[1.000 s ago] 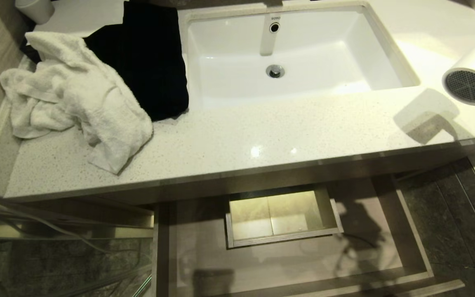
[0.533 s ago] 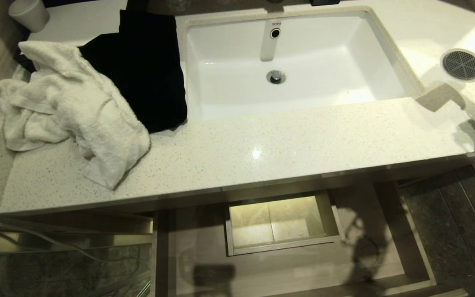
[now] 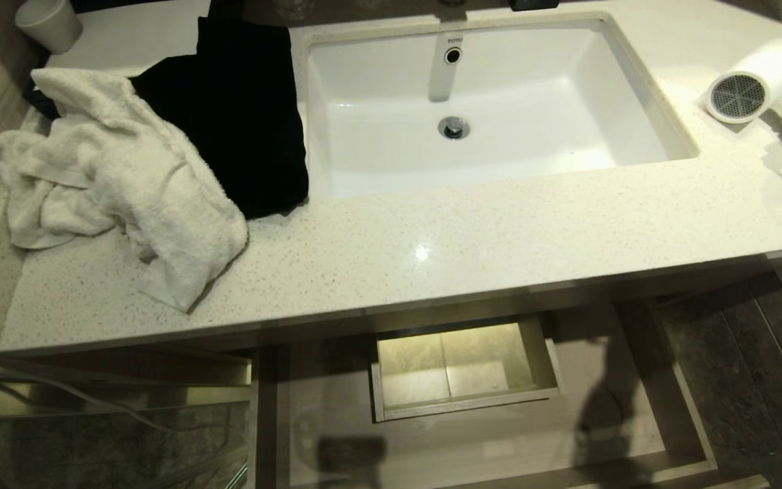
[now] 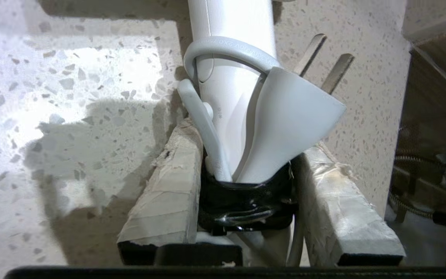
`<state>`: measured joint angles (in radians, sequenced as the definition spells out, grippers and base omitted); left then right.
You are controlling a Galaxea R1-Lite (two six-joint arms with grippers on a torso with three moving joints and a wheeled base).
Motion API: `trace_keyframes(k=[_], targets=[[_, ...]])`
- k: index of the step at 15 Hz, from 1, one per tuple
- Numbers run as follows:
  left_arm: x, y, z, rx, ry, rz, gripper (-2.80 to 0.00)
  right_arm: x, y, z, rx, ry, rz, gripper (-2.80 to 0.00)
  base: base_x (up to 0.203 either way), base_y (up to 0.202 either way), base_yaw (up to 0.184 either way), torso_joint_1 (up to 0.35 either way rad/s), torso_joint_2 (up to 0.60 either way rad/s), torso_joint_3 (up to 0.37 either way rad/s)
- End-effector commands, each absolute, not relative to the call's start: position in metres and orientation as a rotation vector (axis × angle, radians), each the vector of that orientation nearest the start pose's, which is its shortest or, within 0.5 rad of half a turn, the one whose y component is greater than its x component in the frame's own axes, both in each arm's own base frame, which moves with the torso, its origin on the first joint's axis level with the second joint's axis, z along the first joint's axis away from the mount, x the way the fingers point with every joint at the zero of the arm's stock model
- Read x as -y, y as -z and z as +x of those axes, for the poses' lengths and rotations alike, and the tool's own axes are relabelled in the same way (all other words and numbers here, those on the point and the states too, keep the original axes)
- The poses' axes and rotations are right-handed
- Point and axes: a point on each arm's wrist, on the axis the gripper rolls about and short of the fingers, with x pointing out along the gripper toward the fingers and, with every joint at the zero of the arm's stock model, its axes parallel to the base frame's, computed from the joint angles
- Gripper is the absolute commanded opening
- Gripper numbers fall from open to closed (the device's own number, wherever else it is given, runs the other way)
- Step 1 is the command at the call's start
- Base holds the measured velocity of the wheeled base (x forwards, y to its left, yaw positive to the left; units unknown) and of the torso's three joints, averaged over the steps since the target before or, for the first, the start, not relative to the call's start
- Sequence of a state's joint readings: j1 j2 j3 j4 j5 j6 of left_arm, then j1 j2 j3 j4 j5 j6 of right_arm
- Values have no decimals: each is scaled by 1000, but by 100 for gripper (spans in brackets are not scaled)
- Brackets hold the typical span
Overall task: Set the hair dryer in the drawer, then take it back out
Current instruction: Place it on the countertop
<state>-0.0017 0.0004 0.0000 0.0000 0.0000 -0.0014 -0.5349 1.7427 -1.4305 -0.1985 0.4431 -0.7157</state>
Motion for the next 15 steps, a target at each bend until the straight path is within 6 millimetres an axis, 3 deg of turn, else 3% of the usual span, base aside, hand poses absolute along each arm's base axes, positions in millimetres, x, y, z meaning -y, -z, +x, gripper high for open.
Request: trace_keyframes(k=[1,4,6,8,10,13,14,15], targets=[[0,-75,-23,0,2,-2,-280,180,-272,330,-176,-19,-648,0,0,0,0,0,0,0],[0,-75,-23,-2,2,-2,-280,178,-282,326,-140,-9,-673,0,0,0,0,0,0,0],[0,-75,-23,-1,3,-2,-280,170,-300,311,-101,4,-694,0,0,0,0,0,0,0],[0,-75,-23,-2,3,-2,-280,155,-323,284,-45,17,-723,0,0,0,0,0,0,0],[0,-75,-23,0,3,-2,-280,151,-324,275,-41,9,-720,0,0,0,0,0,0,0],[0,-75,-23,-2,2,-2,-280,121,-343,226,17,23,-747,0,0,0,0,0,0,0],[0,-75,-23,-2,2,-2,-280,116,-340,216,12,19,-740,-280,0,0,0,0,0,0],[0,-75,-23,-2,3,-2,-280,109,-338,206,11,17,-726,-280,0,0,0,0,0,0]])
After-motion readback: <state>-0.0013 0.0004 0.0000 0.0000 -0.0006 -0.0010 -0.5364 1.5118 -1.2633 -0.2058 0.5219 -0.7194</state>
